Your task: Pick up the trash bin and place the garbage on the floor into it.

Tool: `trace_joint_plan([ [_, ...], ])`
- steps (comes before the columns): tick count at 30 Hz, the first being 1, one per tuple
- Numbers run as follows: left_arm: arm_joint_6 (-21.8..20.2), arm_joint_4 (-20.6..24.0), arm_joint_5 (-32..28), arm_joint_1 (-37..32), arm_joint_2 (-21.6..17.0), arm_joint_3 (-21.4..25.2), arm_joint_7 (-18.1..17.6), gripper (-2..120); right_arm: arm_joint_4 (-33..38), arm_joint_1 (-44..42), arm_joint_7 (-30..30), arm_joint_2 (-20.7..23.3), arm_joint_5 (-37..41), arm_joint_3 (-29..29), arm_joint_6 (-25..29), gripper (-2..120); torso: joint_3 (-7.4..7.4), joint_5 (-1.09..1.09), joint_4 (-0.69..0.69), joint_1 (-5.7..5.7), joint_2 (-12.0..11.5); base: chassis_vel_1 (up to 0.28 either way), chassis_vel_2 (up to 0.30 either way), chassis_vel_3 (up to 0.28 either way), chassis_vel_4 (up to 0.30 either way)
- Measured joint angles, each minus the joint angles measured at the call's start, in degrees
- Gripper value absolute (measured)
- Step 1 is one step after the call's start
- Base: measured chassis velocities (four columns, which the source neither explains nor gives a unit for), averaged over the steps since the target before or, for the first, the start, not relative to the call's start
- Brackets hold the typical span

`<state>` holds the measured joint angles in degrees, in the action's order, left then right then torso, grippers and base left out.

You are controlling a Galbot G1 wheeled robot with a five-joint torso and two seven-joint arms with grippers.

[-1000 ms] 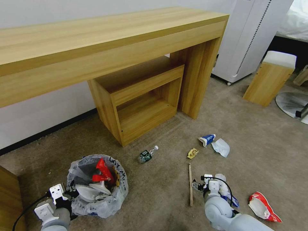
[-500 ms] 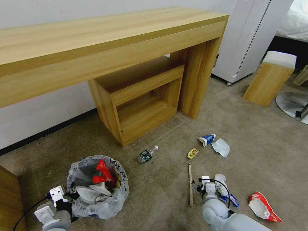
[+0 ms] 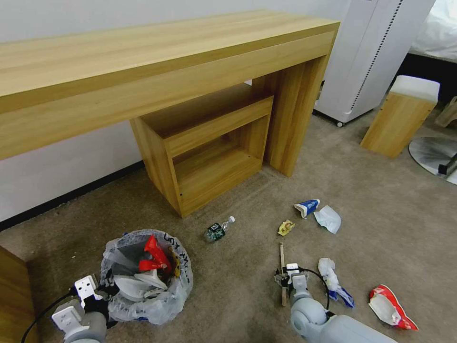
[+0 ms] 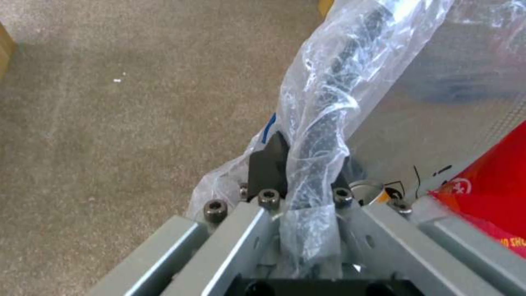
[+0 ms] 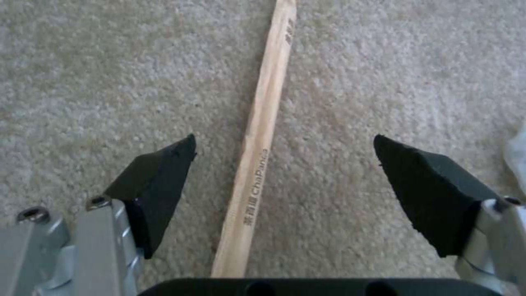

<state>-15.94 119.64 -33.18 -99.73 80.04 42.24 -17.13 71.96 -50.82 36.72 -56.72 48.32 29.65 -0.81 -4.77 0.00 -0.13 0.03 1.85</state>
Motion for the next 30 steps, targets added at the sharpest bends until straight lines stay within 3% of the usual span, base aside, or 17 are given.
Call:
trace_joint_plan([
  [11,0.05,0.47,-0.47,-0.11,0.07,-0.34,0.03,0,-3.71,-0.28,-1.21,-1.57,-2.67,0.5,2.41,68,0.0,0.0,-0.01,0.0,0.0,0.0,0.0,0.0,0.0],
  [18,0.08,0.62,-0.51,-0.25,0.16,-0.74,0.08,0,-5.32,-0.44,-1.73,-2.37,-4.63,0.89,3.74,65,0.01,-0.04,-0.02,0.0,0.0,0.0,0.0,0.0,0.0],
  [30,0.44,0.67,-0.41,-0.2,0.27,-0.98,0.27,0,-5.73,-1.02,-2.0,-2.39,-7.75,1.46,5.48,28,0.0,0.02,0.01,0.0,0.0,0.0,0.0,0.0,0.0],
])
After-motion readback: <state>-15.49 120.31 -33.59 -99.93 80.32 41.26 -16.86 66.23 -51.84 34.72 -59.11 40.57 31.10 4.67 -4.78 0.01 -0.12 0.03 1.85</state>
